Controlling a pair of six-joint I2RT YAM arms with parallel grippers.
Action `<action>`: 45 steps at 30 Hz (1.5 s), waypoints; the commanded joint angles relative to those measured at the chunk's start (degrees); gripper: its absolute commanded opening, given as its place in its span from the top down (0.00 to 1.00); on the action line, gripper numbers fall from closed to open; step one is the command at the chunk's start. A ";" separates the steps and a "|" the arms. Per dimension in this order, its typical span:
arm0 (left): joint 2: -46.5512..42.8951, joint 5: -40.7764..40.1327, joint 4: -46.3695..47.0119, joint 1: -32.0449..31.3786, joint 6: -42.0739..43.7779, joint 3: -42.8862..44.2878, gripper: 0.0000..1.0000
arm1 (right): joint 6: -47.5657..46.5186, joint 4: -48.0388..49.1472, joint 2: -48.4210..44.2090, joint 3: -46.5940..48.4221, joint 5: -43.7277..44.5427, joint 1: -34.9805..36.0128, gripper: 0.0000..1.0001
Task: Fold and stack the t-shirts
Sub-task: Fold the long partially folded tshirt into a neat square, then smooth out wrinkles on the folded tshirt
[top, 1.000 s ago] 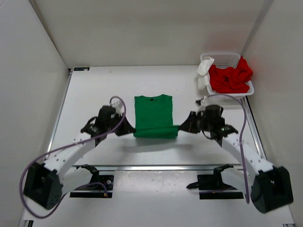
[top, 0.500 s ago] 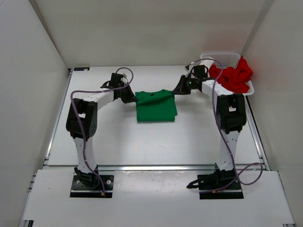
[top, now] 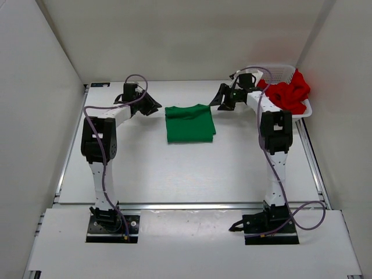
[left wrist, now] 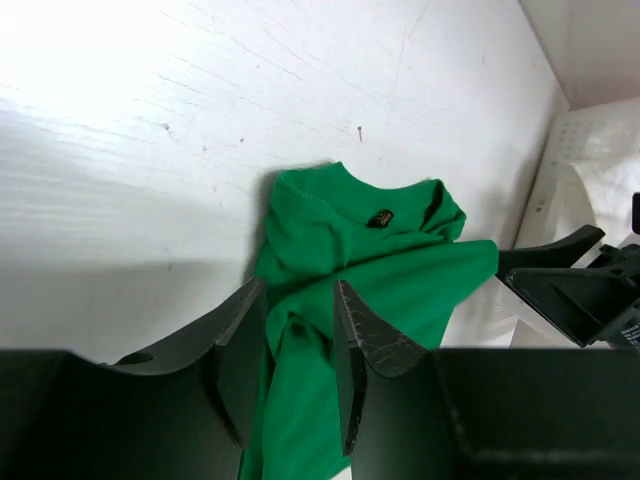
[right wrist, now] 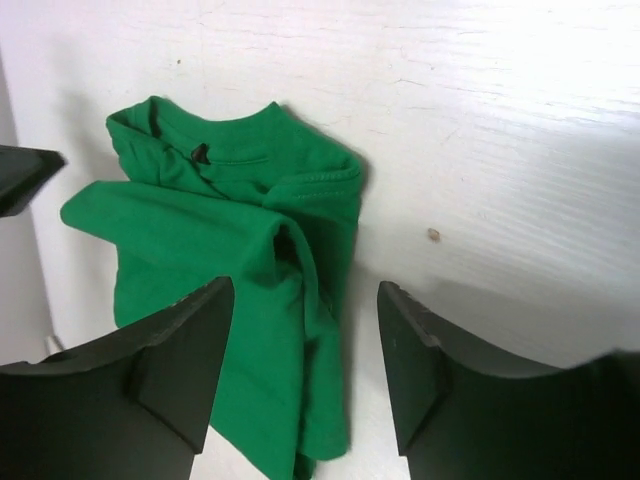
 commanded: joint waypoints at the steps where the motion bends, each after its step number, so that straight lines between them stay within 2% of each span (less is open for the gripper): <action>1: -8.58 -1.02 3.71 -1.88 1.61 -3.28 0.57 | -2.96 -0.09 -9.94 -1.28 5.37 2.22 0.42; 4: -12.62 -1.82 5.28 -7.16 3.99 -8.20 0.57 | -3.23 4.99 -17.05 -10.33 10.39 5.73 0.50; 6: -13.76 -3.47 9.39 -10.85 4.35 -13.30 0.56 | -2.26 10.33 -20.94 -19.18 11.81 7.58 0.64; 8: -13.86 -4.80 11.08 -13.40 4.79 -16.64 0.57 | -0.78 13.60 -23.92 -24.73 10.33 9.24 0.82; 11: -12.28 -4.54 13.11 -14.20 3.65 -20.51 0.59 | 0.38 17.73 -24.73 -32.38 9.18 11.27 0.92; 15: -12.80 -3.84 16.44 -14.81 2.94 -28.07 0.60 | 0.20 19.24 -24.38 -39.52 9.52 13.12 1.00; 21: -19.92 -2.08 22.95 -18.06 -0.39 -41.51 0.60 | -0.51 23.62 -29.63 -53.38 10.84 14.96 1.00; 25: -26.24 -0.77 22.70 -17.90 -0.92 -44.52 0.60 | -0.15 26.97 -35.62 -61.58 10.93 15.50 1.00; 29: -28.45 -0.06 18.84 -16.14 -0.05 -39.97 0.59 | -0.24 25.57 -39.83 -60.55 8.38 13.82 1.00; 31: -27.14 -1.11 16.99 -14.74 1.00 -35.22 0.58 | -0.42 24.87 -41.51 -58.27 6.63 13.47 1.00; 35: -22.05 0.03 15.14 -10.70 1.62 -29.50 0.58 | -0.85 22.51 -38.88 -50.72 6.36 13.21 1.00; 37: -18.97 0.20 14.35 -8.85 2.06 -27.04 0.59 | -0.94 21.45 -34.33 -45.98 5.66 13.21 1.00; 38: -15.39 0.55 13.73 -6.06 3.28 -24.86 0.59 | 0.10 19.87 -27.52 -38.55 3.65 12.77 1.00; 40: -13.43 0.56 13.47 -5.42 4.08 -23.96 0.59 | 0.29 20.21 -24.58 -34.98 2.85 12.68 1.00; 45: -9.90 2.14 15.21 -1.38 3.56 -24.65 0.61 | 0.12 13.90 -12.62 -16.99 0.47 12.86 1.00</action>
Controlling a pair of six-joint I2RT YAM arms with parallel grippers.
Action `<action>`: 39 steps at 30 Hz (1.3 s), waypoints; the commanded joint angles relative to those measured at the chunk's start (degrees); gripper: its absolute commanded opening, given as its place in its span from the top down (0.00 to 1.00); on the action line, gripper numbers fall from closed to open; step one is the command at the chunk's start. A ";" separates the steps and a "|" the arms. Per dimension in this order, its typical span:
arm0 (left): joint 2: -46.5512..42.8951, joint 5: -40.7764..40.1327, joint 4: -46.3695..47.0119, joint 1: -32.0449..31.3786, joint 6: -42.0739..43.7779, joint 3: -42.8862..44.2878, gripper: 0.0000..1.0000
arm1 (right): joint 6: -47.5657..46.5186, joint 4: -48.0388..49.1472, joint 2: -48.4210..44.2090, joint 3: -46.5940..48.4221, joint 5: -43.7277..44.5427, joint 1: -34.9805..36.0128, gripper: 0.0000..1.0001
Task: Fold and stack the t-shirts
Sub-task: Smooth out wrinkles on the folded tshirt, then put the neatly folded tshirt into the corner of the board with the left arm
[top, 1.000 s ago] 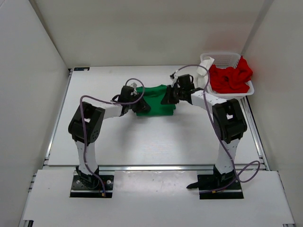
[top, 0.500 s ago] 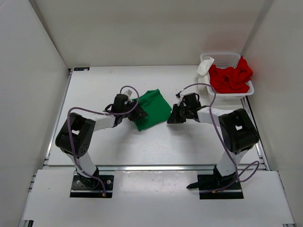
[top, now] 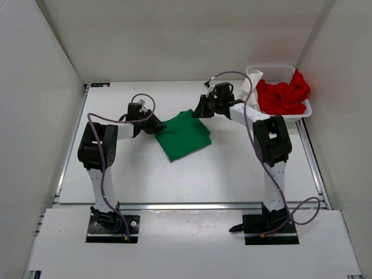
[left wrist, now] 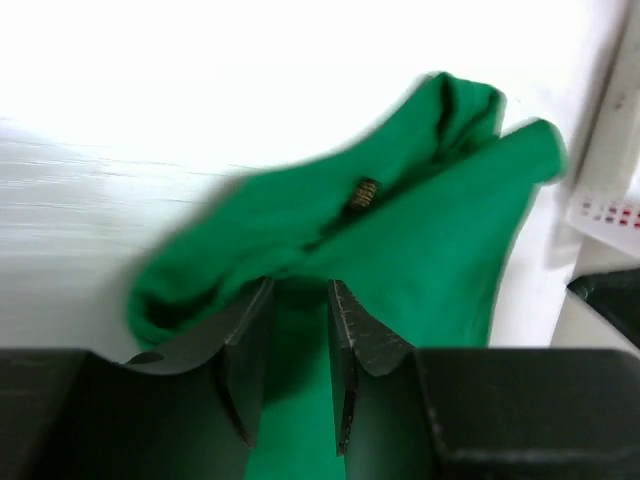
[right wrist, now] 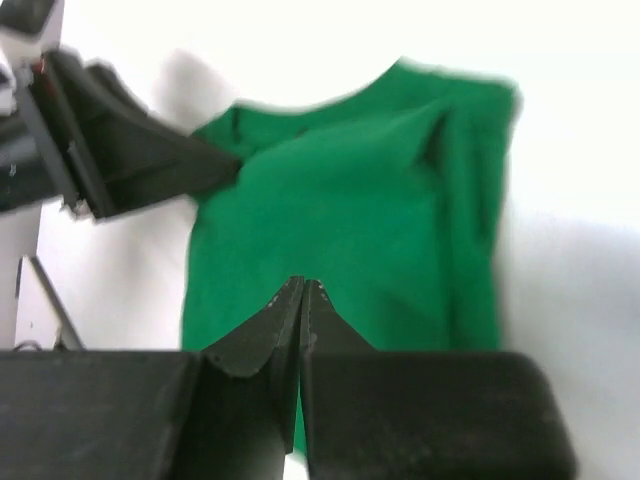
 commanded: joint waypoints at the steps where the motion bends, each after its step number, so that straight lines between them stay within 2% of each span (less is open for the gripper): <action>1: -1.20 1.25 1.18 2.56 0.76 -0.53 0.60 | -0.67 -6.46 7.56 11.89 -3.09 0.00 1.00; 3: -1.73 1.24 2.24 2.91 0.50 -0.97 0.58 | -0.67 -8.32 13.36 17.43 -3.62 0.36 1.00; 10: -4.36 2.47 5.23 5.02 -1.78 -1.49 0.49 | 2.58 -8.93 21.91 28.44 -5.83 0.97 1.00; 13: -8.30 1.78 6.03 6.34 -1.35 -2.90 0.33 | 1.44 -11.39 22.97 30.99 -4.95 1.15 1.00; 16: -14.19 -2.78 3.40 6.35 1.19 -5.61 0.28 | 0.91 -12.11 21.23 31.00 -4.33 1.24 1.00; 19: -22.01 -10.24 0.58 4.07 4.70 -11.05 0.17 | -0.49 -12.98 16.66 30.21 -3.36 1.15 0.91; 20: -23.60 -12.10 0.58 3.54 5.06 -13.43 0.16 | -0.93 -13.59 14.38 29.77 -3.10 1.50 0.85; 22: -27.38 -14.22 0.49 1.69 4.54 -17.91 0.21 | -1.64 -15.00 10.69 28.63 -1.78 1.41 0.74; 24: -29.93 -16.06 1.54 -0.50 4.01 -22.84 0.25 | -3.04 -15.44 6.38 24.00 -0.55 1.50 0.59; 25: -31.17 -16.68 1.37 -1.29 3.67 -25.38 0.26 | -3.05 -14.92 2.79 22.14 -0.11 1.59 0.44; 26: -31.44 -17.56 1.55 -2.17 3.40 -27.32 0.27 | -2.70 -13.09 -1.42 17.25 0.24 1.68 0.40; 31: -29.87 -17.49 3.12 -4.73 1.56 -31.82 0.27 | 2.21 2.10 -20.86 -12.18 1.56 1.76 0.37; 35: -24.70 -14.59 8.39 -5.69 -1.34 -32.17 0.26 | 2.49 5.21 -32.91 -26.62 3.23 3.08 0.36; 38: -18.81 -12.12 12.87 -6.84 -3.10 -29.98 0.33 | 3.45 9.34 -39.95 -35.85 3.58 4.31 0.36; 39: -17.31 -11.16 13.58 -7.79 -4.32 -28.32 0.43 | 3.63 10.56 -42.22 -37.28 3.41 4.31 0.35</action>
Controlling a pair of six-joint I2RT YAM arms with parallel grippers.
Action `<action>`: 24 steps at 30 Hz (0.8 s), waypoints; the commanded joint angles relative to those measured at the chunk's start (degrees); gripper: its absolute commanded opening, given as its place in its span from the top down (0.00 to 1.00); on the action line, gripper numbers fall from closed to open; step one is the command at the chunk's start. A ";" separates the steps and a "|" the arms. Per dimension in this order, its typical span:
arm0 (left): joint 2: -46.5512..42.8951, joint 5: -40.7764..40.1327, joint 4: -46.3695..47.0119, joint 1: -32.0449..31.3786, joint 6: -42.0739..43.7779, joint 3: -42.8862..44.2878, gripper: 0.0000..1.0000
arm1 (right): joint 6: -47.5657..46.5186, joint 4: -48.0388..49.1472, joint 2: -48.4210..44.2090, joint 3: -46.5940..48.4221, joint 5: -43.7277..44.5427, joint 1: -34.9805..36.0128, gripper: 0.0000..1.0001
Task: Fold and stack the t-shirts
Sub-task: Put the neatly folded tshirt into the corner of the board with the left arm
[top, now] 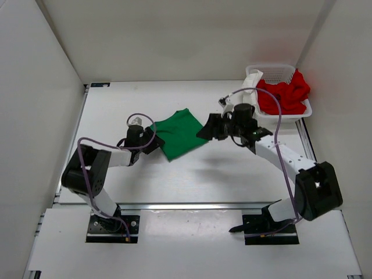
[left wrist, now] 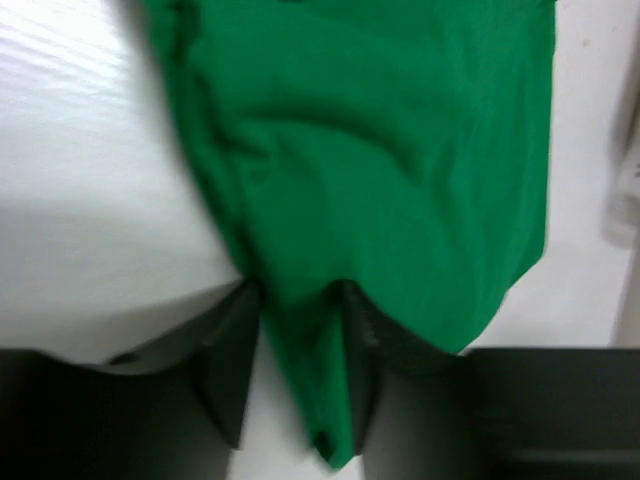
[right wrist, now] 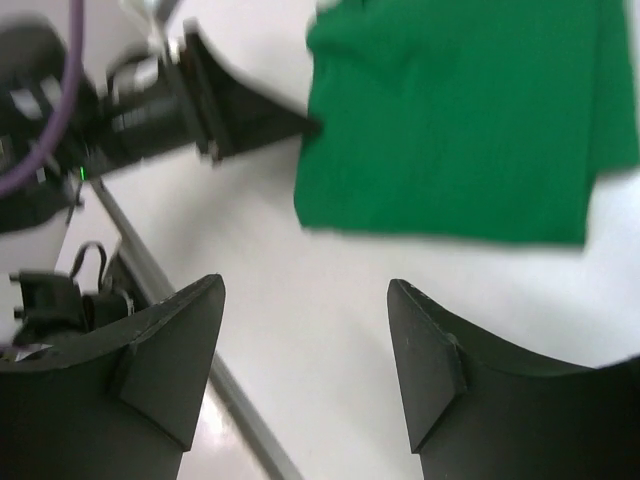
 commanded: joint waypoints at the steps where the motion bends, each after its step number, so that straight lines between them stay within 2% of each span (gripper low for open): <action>1: 7.24 3.90 2.77 -2.95 -3.18 4.03 0.53 | 0.94 6.13 -5.95 -7.97 1.79 1.34 0.35; 2: 9.79 4.26 2.34 -3.22 -3.62 5.45 0.59 | 1.03 6.22 -6.58 -10.17 1.79 1.43 0.35; 5: 13.76 4.62 -0.46 -4.45 -3.80 14.57 0.91 | 0.42 6.23 -10.88 -13.96 1.00 1.26 0.35; 7: 16.22 3.57 -4.15 -5.15 -3.01 20.54 1.00 | 0.50 6.05 -12.81 -15.90 0.92 0.38 0.35; 14: 25.70 5.93 -14.62 -1.38 -0.20 45.23 1.00 | 0.59 7.90 -17.75 -25.13 -3.04 -5.42 0.37; 16: 28.52 5.49 -19.27 1.52 0.60 51.76 1.00 | 0.68 8.07 -17.66 -26.45 -4.01 -7.09 0.37; 18: 30.99 6.37 -23.48 7.03 1.30 59.57 1.00 | 0.24 7.80 -16.87 -26.72 -4.27 -7.53 0.37; 20: 32.40 7.52 -25.09 12.06 1.30 62.05 1.00 | 0.24 8.33 -15.56 -26.90 -4.45 -7.18 0.37; 22: 32.23 8.74 -24.22 19.94 -0.19 61.97 1.00 | 0.42 9.56 -14.76 -26.72 -5.84 -6.74 0.37; 24: 31.70 9.18 -22.82 24.08 -1.24 59.36 1.00 | 0.94 10.35 -12.92 -26.72 -6.64 -6.31 0.38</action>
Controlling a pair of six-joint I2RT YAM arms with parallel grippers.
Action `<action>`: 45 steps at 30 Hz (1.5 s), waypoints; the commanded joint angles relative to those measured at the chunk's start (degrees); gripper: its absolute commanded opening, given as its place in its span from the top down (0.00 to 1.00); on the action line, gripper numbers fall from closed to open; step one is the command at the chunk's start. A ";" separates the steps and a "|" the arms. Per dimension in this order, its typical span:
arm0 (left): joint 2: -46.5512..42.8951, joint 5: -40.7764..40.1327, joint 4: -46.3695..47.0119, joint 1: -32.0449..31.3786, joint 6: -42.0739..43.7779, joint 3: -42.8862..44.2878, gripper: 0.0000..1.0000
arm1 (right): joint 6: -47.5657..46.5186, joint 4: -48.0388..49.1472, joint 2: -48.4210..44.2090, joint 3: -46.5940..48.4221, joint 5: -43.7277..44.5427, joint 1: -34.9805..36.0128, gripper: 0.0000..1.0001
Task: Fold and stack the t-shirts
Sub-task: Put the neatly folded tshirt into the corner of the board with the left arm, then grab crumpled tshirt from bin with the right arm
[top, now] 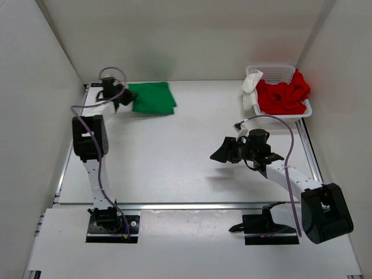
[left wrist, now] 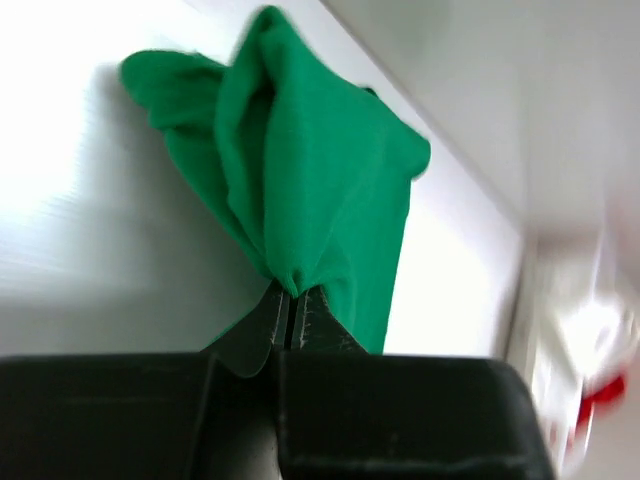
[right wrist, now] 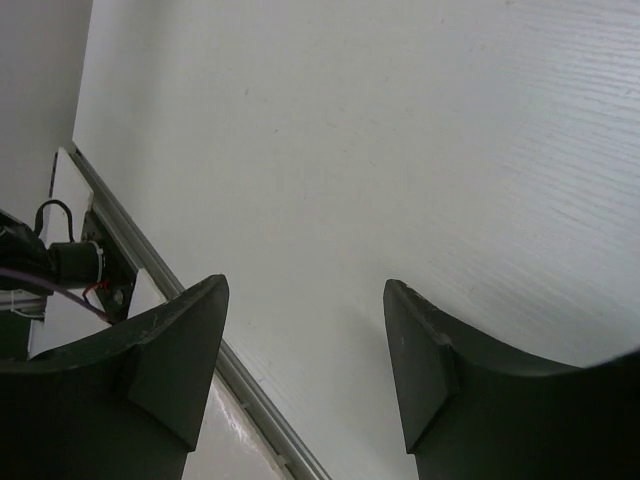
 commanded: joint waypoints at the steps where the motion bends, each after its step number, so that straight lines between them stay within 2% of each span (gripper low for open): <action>1: -1.96 0.90 -0.32 11.86 -2.25 -2.79 1.00 | -0.15 4.02 1.82 0.25 -2.62 1.43 0.39; 4: -3.10 2.57 5.56 17.05 -5.76 -9.73 1.00 | -0.33 4.19 2.78 -0.10 -2.97 2.84 0.38; 8: -1.97 2.67 10.76 19.79 -8.58 -15.72 1.00 | 0.55 4.63 2.52 -1.50 -3.50 3.99 0.39; 13: 0.50 0.91 13.84 20.50 -12.36 -16.87 1.00 | 0.82 4.90 2.08 -2.82 -4.64 3.99 0.38; 16: 2.51 -1.29 15.77 20.41 -15.17 -15.82 0.96 | 0.73 3.41 1.47 -3.53 -4.56 3.99 0.38; 21: 4.02 -0.41 16.74 22.08 -16.59 -13.53 0.77 | 0.56 3.57 2.26 -3.79 -4.03 3.11 0.37; 26: -2.65 -3.93 16.22 24.55 -14.21 -17.31 0.73 | 1.34 4.63 4.28 -3.18 -3.94 4.42 0.37; 29: -5.82 -4.02 15.61 25.42 -13.33 -18.89 0.57 | 1.26 3.32 3.06 -2.91 -2.19 6.62 0.35; 31: -8.01 -2.62 16.31 25.42 -12.98 -20.82 0.41 | 1.34 1.91 1.39 -3.00 -1.40 8.03 0.33; 35: -15.21 -3.40 16.31 24.29 -10.71 -26.87 0.21 | 1.17 -0.02 -3.53 -3.79 0.97 8.64 0.29; 37: -19.08 -3.75 15.87 22.88 -8.69 -30.03 0.19 | 0.82 -1.25 -5.29 -3.79 2.29 7.94 0.31; 39: -23.99 -4.63 16.48 19.20 -6.57 -34.08 0.28 | -0.15 -4.84 -6.44 -2.05 6.84 7.59 0.55; 40: -26.89 -4.54 17.09 17.79 -6.22 -36.71 0.45 | -0.76 -5.38 -6.36 -0.99 8.52 7.16 0.78; 41: -27.96 -4.11 17.19 14.30 -4.21 -38.13 0.58 | -1.03 -9.30 -6.27 1.54 12.71 6.63 0.97; 42: -30.50 -4.89 15.19 10.26 -3.15 -38.40 0.64 | -1.47 -12.56 -5.66 5.05 15.37 5.84 1.00; 43: -32.87 -5.16 14.03 7.35 -0.96 -38.67 0.72 | -2.08 -14.33 -4.87 6.74 22.01 5.83 1.00; 44: -33.42 -6.03 10.89 1.40 1.32 -38.67 0.75 | -2.09 -16.35 -3.12 10.50 27.03 5.14 0.99; 45: -35.43 -8.65 7.81 -4.84 4.13 -38.41 0.75 | -3.04 -19.07 -1.97 14.80 27.60 2.35 1.00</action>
